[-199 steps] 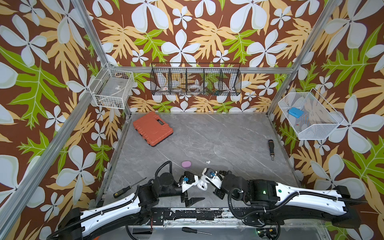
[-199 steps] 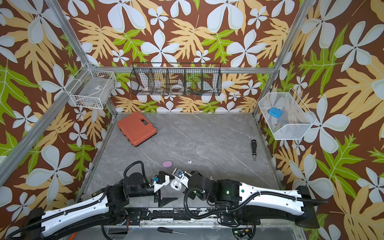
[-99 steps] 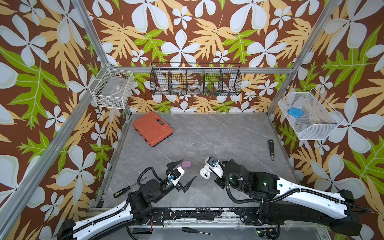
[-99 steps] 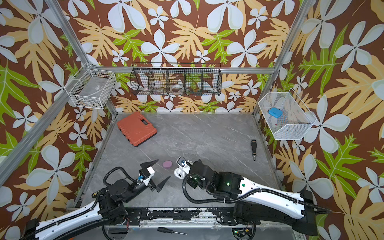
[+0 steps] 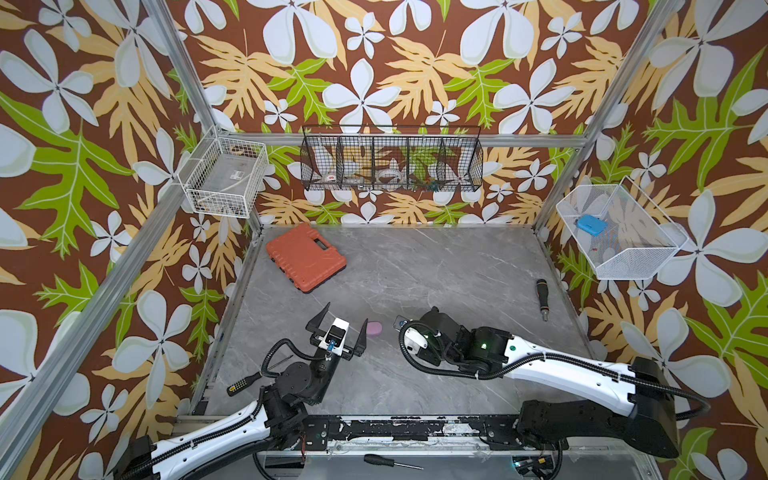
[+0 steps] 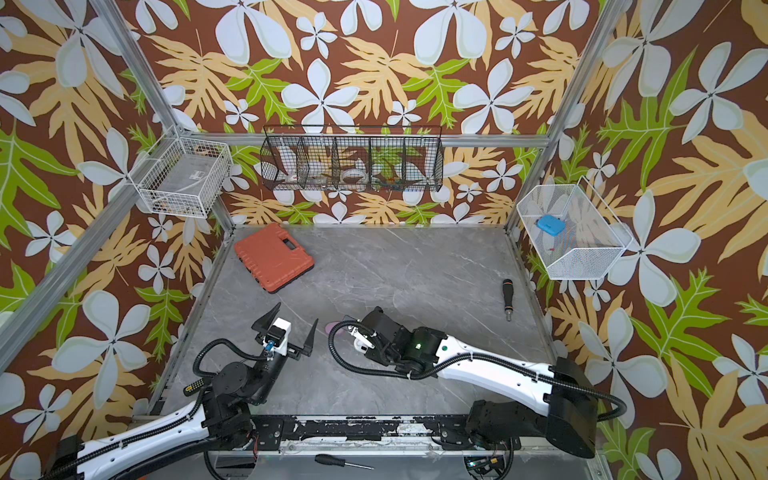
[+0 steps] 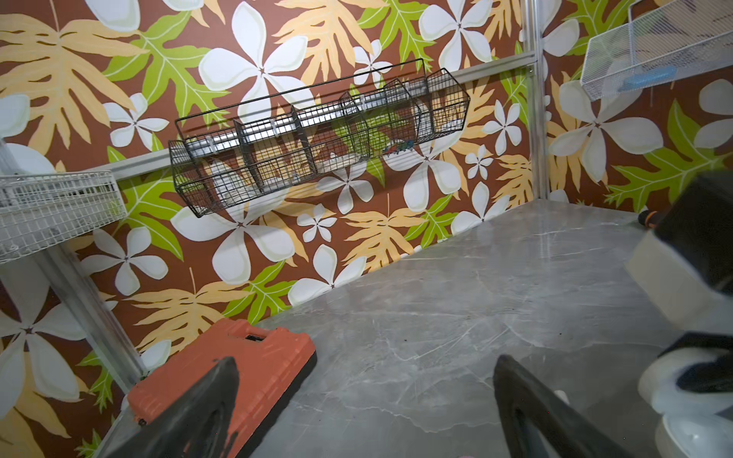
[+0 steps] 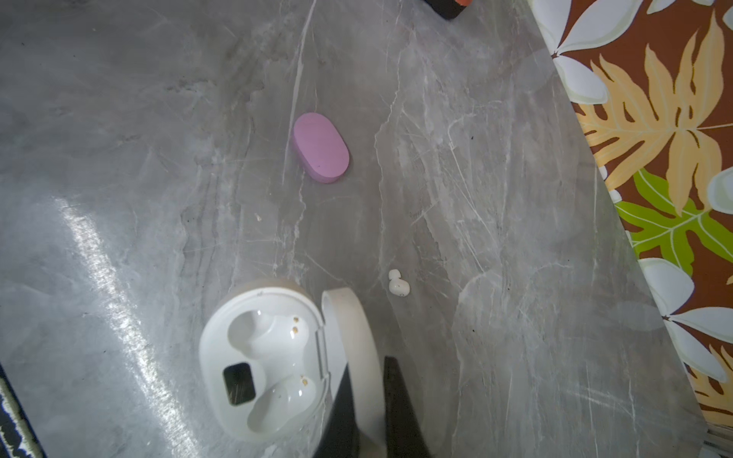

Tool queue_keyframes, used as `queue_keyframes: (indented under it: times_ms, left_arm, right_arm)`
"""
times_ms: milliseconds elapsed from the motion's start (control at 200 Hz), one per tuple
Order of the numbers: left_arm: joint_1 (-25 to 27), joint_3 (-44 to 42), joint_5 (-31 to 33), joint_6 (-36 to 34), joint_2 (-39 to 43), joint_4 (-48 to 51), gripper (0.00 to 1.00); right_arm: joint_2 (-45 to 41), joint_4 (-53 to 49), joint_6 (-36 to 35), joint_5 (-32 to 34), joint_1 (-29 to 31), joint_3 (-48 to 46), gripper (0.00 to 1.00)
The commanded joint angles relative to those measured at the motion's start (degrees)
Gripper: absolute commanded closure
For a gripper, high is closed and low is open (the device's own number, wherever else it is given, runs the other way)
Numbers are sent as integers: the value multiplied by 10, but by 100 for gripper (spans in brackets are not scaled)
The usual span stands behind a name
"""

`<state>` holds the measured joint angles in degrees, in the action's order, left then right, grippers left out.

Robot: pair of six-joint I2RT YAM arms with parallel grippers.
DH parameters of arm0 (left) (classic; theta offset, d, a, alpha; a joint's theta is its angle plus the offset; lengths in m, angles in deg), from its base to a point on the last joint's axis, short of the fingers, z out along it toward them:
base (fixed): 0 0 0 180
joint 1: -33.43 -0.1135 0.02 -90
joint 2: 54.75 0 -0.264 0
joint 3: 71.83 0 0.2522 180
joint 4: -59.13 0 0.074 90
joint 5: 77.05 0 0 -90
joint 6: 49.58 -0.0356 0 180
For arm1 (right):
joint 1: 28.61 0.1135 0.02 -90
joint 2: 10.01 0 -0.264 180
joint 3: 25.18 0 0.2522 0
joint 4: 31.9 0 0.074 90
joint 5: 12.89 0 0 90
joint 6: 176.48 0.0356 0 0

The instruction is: Insert the wireless bluetooth earbuds into the charging case

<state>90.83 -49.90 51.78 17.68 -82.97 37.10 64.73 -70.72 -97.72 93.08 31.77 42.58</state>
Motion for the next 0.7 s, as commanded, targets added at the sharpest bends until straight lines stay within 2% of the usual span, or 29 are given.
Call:
queue_keyframes:
  times_ms: [0, 350, 696]
  left_arm:
    - [-8, -1, 9, -5, -1, -30, 0]
    - [-16, -2, -3, -9, -23, -34, 0]
    - [-26, -6, -8, -12, -21, -43, 0]
  right_arm:
    - [36, 21, -39, 14, -7, 15, 100]
    - [180, 37, -86, 44, -22, 75, 100]
    - [254, 50, -103, 57, -32, 115, 99]
